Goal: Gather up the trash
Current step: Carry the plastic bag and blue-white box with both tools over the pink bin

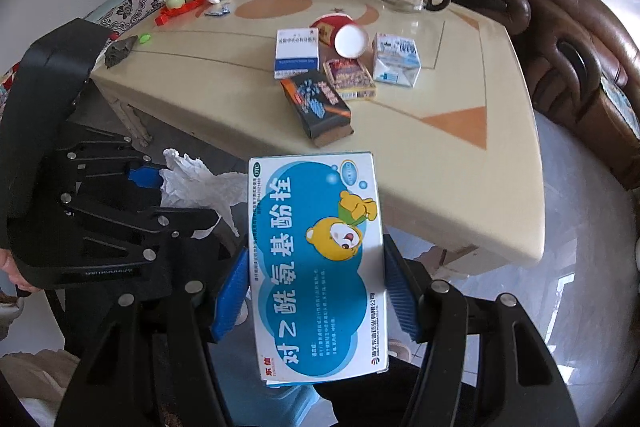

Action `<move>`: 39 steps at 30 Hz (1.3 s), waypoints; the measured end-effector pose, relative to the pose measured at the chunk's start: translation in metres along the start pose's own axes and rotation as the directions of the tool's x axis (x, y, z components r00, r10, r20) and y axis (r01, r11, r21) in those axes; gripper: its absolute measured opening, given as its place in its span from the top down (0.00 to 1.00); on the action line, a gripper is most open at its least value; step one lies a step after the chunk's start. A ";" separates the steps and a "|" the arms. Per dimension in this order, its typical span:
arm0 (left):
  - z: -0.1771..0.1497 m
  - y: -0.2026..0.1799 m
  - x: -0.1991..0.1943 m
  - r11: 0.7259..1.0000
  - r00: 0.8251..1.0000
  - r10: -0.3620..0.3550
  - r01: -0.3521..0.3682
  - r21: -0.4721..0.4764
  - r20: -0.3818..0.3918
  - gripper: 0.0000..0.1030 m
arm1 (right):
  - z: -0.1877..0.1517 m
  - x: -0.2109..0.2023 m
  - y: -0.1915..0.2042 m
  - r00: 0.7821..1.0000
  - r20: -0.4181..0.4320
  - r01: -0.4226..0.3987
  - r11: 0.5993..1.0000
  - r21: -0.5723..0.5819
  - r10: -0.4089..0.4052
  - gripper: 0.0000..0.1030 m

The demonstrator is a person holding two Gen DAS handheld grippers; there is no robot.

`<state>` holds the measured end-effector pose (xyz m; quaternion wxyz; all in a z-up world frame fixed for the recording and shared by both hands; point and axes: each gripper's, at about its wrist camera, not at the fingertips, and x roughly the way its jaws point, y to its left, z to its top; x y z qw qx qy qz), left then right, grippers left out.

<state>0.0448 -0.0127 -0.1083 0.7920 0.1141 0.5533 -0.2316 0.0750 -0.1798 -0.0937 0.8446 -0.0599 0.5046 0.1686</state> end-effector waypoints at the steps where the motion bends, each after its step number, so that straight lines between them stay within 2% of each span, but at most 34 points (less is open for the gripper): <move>1: 0.000 -0.001 0.002 1.000 1.000 0.004 -0.004 0.003 -0.002 0.65 | -0.001 0.002 -0.001 1.000 -0.001 0.007 1.000 -0.004 -0.007 0.41; 3: 0.000 -0.003 0.008 1.000 1.000 0.007 -0.006 0.007 -0.005 0.65 | -0.005 0.007 0.000 0.999 0.002 0.038 0.999 -0.018 -0.038 0.41; 23: -0.008 -0.005 0.081 0.999 0.993 -0.049 0.046 -0.026 -0.105 0.65 | -0.032 0.090 -0.016 0.993 -0.113 -0.027 0.997 0.065 0.035 0.41; 31: -0.011 0.005 0.117 0.991 0.981 -0.105 0.089 -0.097 -0.164 0.65 | -0.037 0.125 -0.020 0.988 -0.146 -0.035 0.996 0.084 0.047 0.41; 34: -0.015 0.010 0.129 0.985 0.976 -0.143 0.123 -0.124 -0.163 0.65 | -0.040 0.138 -0.024 0.987 -0.152 -0.033 0.996 0.088 0.046 0.41; 39: -0.020 0.018 0.160 0.972 0.960 -0.181 0.141 -0.190 -0.212 0.65 | -0.047 0.165 -0.031 0.984 -0.177 -0.018 0.995 0.100 0.035 0.41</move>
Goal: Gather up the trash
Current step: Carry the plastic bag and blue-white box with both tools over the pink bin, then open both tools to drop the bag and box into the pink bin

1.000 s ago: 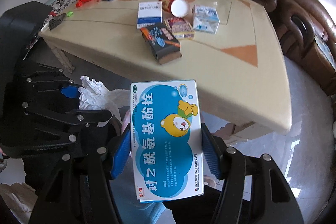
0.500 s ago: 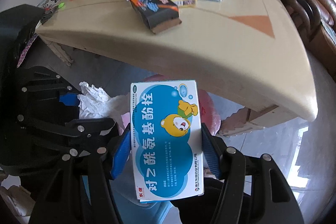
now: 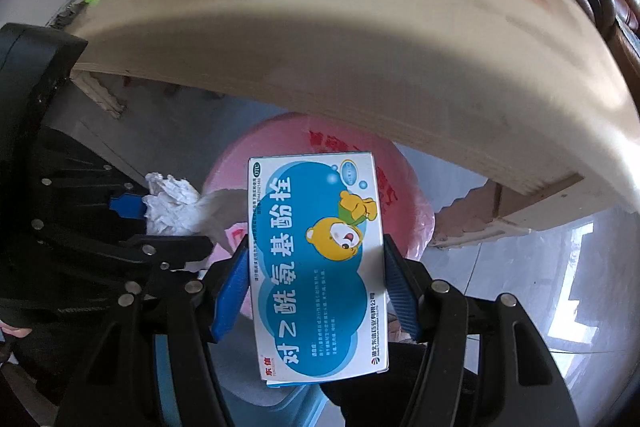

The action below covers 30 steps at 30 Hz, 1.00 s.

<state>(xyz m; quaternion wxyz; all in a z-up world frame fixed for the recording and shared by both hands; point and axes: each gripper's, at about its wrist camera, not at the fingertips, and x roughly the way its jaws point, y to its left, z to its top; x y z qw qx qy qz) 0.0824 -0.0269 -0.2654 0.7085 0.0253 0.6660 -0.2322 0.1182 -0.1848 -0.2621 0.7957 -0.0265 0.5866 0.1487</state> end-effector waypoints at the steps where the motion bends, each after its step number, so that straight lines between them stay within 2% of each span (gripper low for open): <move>1: 0.002 0.002 0.006 1.000 1.000 -0.002 0.002 -0.007 -0.010 0.65 | 0.002 0.005 -0.001 1.000 -0.006 0.002 1.000 0.001 -0.002 0.41; 8: 0.014 0.019 0.047 0.996 0.997 0.000 -0.007 -0.092 -0.074 0.65 | 0.003 0.042 -0.006 0.997 -0.071 -0.015 1.000 0.021 0.017 0.41; 13: 0.021 0.023 0.068 0.994 0.994 -0.006 -0.007 -0.111 -0.113 0.65 | 0.004 0.060 -0.007 0.995 -0.100 -0.025 1.000 0.016 0.027 0.41; 16: 0.026 0.027 0.077 0.993 0.991 0.000 -0.016 -0.120 -0.135 0.65 | 0.006 0.070 -0.009 0.993 -0.114 -0.029 1.000 0.011 0.030 0.41; 20: 0.033 0.035 0.084 0.988 0.989 -0.035 0.012 -0.157 -0.145 0.65 | 0.003 0.080 -0.010 0.992 -0.129 -0.017 1.000 -0.011 0.015 0.41; 30: 0.043 0.041 0.102 0.982 0.983 -0.056 0.022 -0.188 -0.177 0.63 | -0.002 0.101 -0.006 0.981 -0.183 -0.069 0.998 -0.010 0.066 0.41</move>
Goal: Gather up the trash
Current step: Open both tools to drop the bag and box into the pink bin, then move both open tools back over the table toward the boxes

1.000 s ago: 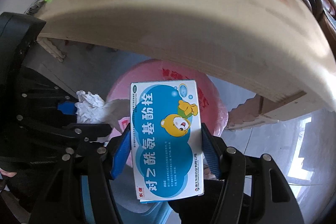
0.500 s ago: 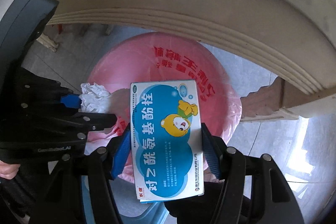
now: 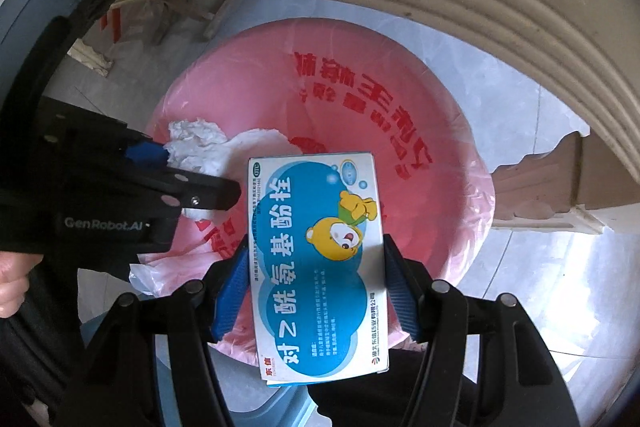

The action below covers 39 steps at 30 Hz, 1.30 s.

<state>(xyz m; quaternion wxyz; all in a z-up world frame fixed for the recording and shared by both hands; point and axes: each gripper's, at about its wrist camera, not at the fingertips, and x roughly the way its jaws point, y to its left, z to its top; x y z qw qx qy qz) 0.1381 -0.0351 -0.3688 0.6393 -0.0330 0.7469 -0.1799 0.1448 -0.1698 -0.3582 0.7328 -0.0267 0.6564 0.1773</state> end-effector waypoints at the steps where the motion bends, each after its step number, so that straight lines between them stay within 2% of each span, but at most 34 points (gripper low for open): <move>1: 0.001 0.000 0.000 1.000 1.000 -0.001 0.001 -0.001 0.000 0.61 | 0.001 0.000 0.000 1.000 0.001 -0.001 1.000 0.000 0.001 0.41; 2: 0.001 -0.001 -0.001 1.000 1.000 0.007 -0.007 0.005 0.003 0.54 | 0.001 0.001 -0.001 1.000 0.008 0.002 1.000 -0.001 -0.002 0.40; 3: 0.002 -0.002 -0.001 1.000 1.000 0.017 -0.017 0.010 0.004 0.42 | 0.001 0.003 -0.001 1.000 0.010 0.005 1.000 -0.004 -0.005 0.37; 5: 0.002 -0.004 -0.005 0.999 0.999 0.039 -0.039 0.025 0.018 0.35 | 0.002 0.005 -0.001 1.000 0.013 0.008 1.000 -0.006 -0.008 0.27; 6: 0.002 -0.005 -0.006 0.998 0.999 0.047 -0.048 0.033 0.022 0.29 | 0.002 0.003 -0.002 1.000 0.020 0.007 1.000 -0.007 -0.007 0.24; 8: 0.002 -0.006 -0.009 0.998 0.998 0.052 -0.053 0.044 0.022 0.25 | 0.003 0.001 -0.002 0.999 0.033 0.010 1.000 -0.010 -0.010 0.24; 22: -0.006 -0.012 -0.023 0.991 0.992 0.111 -0.115 0.063 0.062 0.24 | 0.002 -0.012 -0.005 0.999 0.050 -0.005 1.000 0.016 0.004 0.24; 25: -0.010 -0.012 -0.030 0.992 0.992 0.110 -0.113 0.052 0.060 0.24 | 0.000 -0.021 -0.003 0.998 0.067 0.005 1.000 0.014 -0.006 0.21; 29: -0.033 -0.009 -0.059 0.984 0.981 0.163 -0.168 0.050 0.103 0.24 | -0.014 -0.049 0.002 0.995 0.102 -0.003 1.000 0.028 0.000 0.20; 33: -0.065 0.009 -0.103 0.988 0.976 0.152 -0.147 -0.043 0.158 0.24 | -0.030 -0.091 0.011 0.984 0.178 -0.030 0.999 0.039 0.022 0.20; 34: -0.070 0.010 -0.112 0.988 0.973 0.153 -0.146 -0.051 0.172 0.24 | -0.035 -0.110 0.010 0.976 0.212 -0.062 0.997 0.051 0.050 0.19; 36: -0.083 0.013 -0.149 0.987 0.961 0.156 -0.143 -0.074 0.229 0.24 | -0.038 -0.140 0.012 0.960 0.264 -0.113 0.992 0.063 0.092 0.09; 39: -0.085 0.014 -0.213 0.979 0.932 0.193 -0.161 -0.125 0.307 0.23 | -0.030 -0.204 0.008 0.924 0.374 -0.108 0.992 0.065 0.076 0.07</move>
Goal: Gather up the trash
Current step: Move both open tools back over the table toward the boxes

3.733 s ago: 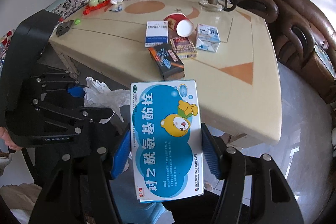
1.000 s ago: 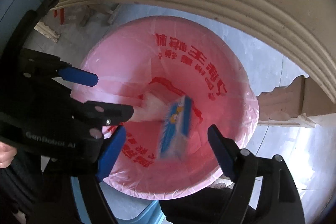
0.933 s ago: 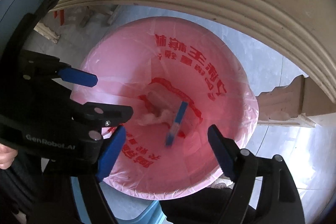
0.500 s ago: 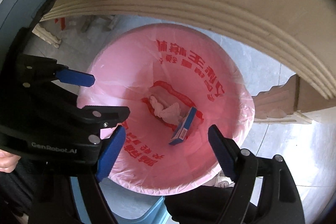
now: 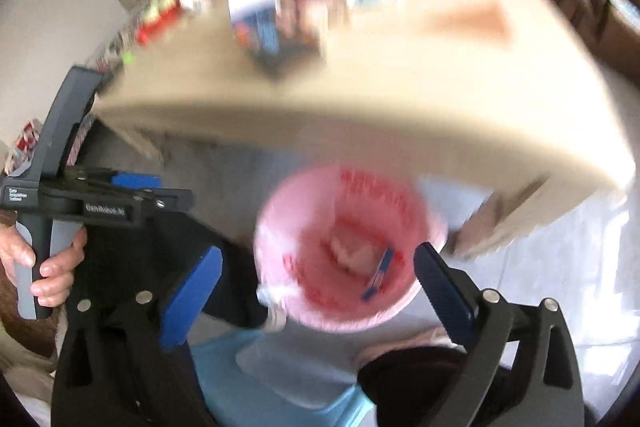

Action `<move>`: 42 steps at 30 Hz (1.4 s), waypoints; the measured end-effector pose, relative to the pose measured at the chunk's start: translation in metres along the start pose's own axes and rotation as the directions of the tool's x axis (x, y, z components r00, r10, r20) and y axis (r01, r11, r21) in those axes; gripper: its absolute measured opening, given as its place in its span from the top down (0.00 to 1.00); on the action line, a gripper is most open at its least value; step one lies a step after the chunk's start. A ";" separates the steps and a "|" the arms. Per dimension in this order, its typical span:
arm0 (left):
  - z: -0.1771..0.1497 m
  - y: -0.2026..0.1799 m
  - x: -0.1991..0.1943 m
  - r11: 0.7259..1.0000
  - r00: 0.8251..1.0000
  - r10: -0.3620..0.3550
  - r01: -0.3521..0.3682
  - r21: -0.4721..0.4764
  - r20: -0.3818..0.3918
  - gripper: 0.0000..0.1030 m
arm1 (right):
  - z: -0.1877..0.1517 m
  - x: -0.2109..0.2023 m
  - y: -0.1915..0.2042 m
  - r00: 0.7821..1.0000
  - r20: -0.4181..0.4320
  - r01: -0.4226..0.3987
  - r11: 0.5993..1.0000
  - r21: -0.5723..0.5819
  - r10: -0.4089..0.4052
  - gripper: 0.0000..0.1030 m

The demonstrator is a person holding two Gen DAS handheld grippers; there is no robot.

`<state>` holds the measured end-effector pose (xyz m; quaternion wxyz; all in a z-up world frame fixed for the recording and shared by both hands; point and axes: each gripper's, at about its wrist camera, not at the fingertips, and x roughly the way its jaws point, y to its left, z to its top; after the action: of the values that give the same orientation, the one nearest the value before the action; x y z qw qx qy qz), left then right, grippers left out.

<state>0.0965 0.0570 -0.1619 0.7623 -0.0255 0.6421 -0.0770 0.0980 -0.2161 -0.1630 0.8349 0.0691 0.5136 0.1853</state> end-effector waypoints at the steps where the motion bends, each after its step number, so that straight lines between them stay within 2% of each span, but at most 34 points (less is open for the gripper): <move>1: 0.010 0.003 -0.019 1.000 1.000 0.011 -0.010 -0.009 0.025 0.22 | 0.010 -0.012 0.000 1.000 0.023 0.002 1.000 -0.004 -0.002 0.07; 3: 0.032 0.005 -0.069 1.000 0.994 0.007 -0.005 -0.021 0.113 0.16 | 0.039 -0.046 0.000 0.996 0.086 0.019 1.000 -0.009 -0.018 0.07; 5: 0.048 0.003 -0.111 1.000 0.982 0.011 -0.009 -0.012 0.190 0.14 | 0.064 -0.072 -0.002 0.992 0.127 0.022 1.000 -0.010 -0.020 0.07; 8: 0.073 -0.003 -0.159 1.000 0.970 0.004 -0.002 -0.007 0.244 0.09 | 0.103 -0.104 -0.006 0.985 0.172 0.011 1.000 -0.017 -0.008 0.07; 10: 0.086 -0.012 -0.178 1.000 0.964 0.014 -0.017 0.007 0.267 0.09 | 0.129 -0.120 -0.008 0.979 0.203 0.021 1.000 -0.023 -0.016 0.07; 12: 0.099 -0.024 -0.196 0.998 0.957 0.049 -0.060 0.030 0.288 0.09 | 0.147 -0.131 -0.010 0.976 0.219 0.015 1.000 -0.024 -0.009 0.07; 15: 0.114 -0.039 -0.208 0.994 0.950 0.072 -0.092 0.055 0.304 0.08 | 0.175 -0.142 -0.013 0.969 0.246 0.007 1.000 -0.018 -0.003 0.07; 21: 0.142 -0.054 -0.204 0.992 0.950 0.084 -0.108 0.062 0.300 0.08 | 0.215 -0.143 -0.025 0.961 0.276 0.019 1.000 -0.022 -0.012 0.07; 26: 0.162 -0.059 -0.174 0.988 0.961 0.122 -0.141 0.062 0.249 0.08 | 0.235 -0.130 -0.031 0.963 0.268 0.019 0.999 -0.030 -0.010 0.07; 32: 0.180 -0.058 -0.141 0.987 0.973 0.141 -0.153 0.055 0.181 0.08 | 0.245 -0.099 -0.043 0.975 0.221 0.012 0.999 -0.035 -0.004 0.07; 42: 0.201 -0.046 -0.089 0.987 0.984 0.153 -0.156 0.029 0.089 0.08 | 0.252 -0.048 -0.048 0.989 0.145 0.025 0.997 -0.067 -0.015 0.07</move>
<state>0.2753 0.0126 -0.0341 0.7935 0.0347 0.6069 -0.0279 0.3126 -0.2597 -0.0207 0.8737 0.0487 0.4456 0.1891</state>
